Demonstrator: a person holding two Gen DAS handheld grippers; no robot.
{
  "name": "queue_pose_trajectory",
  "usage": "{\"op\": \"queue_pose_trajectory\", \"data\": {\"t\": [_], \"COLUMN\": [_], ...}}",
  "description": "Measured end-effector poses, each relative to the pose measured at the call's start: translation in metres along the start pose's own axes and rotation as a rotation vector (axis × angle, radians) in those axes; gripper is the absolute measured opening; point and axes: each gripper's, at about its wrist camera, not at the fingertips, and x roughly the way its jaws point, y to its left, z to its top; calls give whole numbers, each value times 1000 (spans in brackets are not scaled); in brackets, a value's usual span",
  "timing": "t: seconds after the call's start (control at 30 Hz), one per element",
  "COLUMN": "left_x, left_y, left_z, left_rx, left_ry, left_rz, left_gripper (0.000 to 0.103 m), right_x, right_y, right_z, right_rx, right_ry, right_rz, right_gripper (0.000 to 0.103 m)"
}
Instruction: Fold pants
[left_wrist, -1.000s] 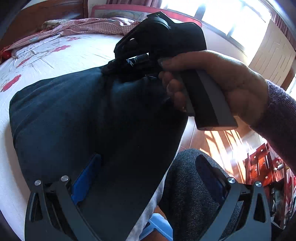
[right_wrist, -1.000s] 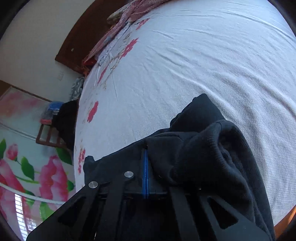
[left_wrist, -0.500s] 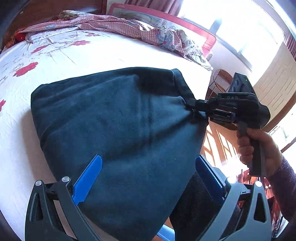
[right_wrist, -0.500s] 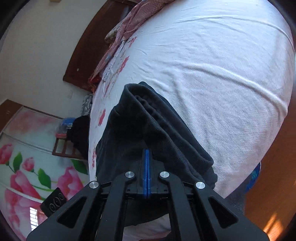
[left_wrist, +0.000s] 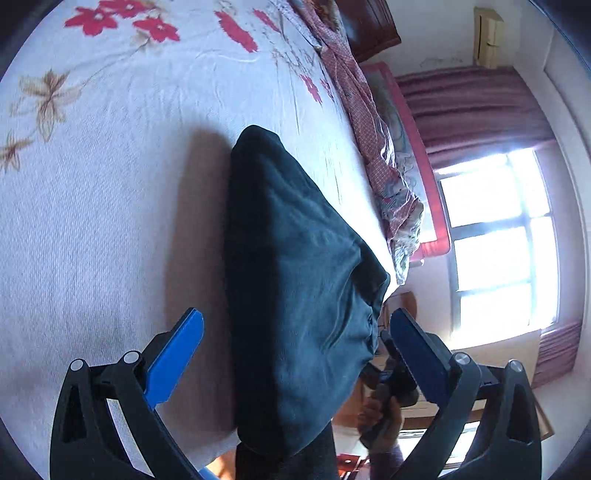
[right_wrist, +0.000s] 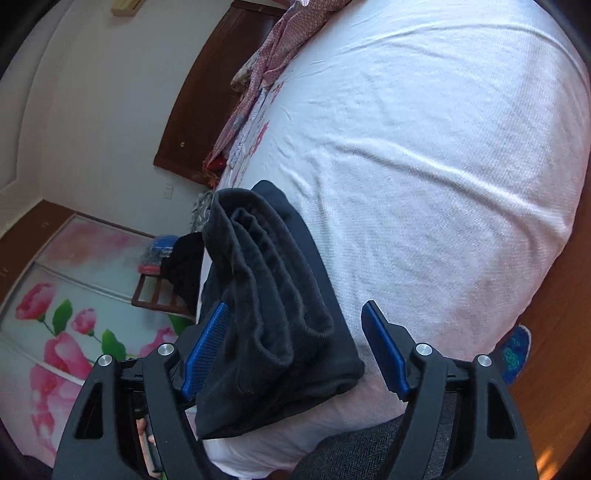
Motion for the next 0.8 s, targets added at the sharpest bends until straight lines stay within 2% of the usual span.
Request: {"op": "queue_pose_trajectory", "data": {"t": [0.03,0.1,0.17,0.27,0.37,0.43,0.5,0.63,0.73,0.8], "left_x": [2,5,12,21,28,31,37,54,70,78], "left_y": [6,17,23,22,21,21,19,10,1,-4], "left_z": [-1,-6,-13,-16,-19,-18,-18,-16,-21,-20], "left_rx": [-38,-101,-139,-152,-162,-168,-165,-171,-134,-115], "left_ry": [2,3,7,17,37,47,71,109,157,180], "left_rz": [-19,-51,-75,-97,-124,-131,-105,-113,-62,-57], "left_gripper": [101,101,101,101,101,101,101,101,101,101], "right_x": [4,1,1,0,-2,1,6,6,3,4], "right_y": [-2,-7,-10,-4,-1,5,2,-3,-8,-8], "right_z": [-2,-5,-9,-16,-15,-15,-13,-13,-14,-16], "right_rx": [-3,15,29,-26,3,-35,-6,32,37,49], "right_ry": [4,-12,1,34,40,64,73,61,53,49], "right_rz": [8,98,142,146,259,210,154,165,158,158], "right_gripper": [75,86,86,86,87,87,87,88,88,88]}}
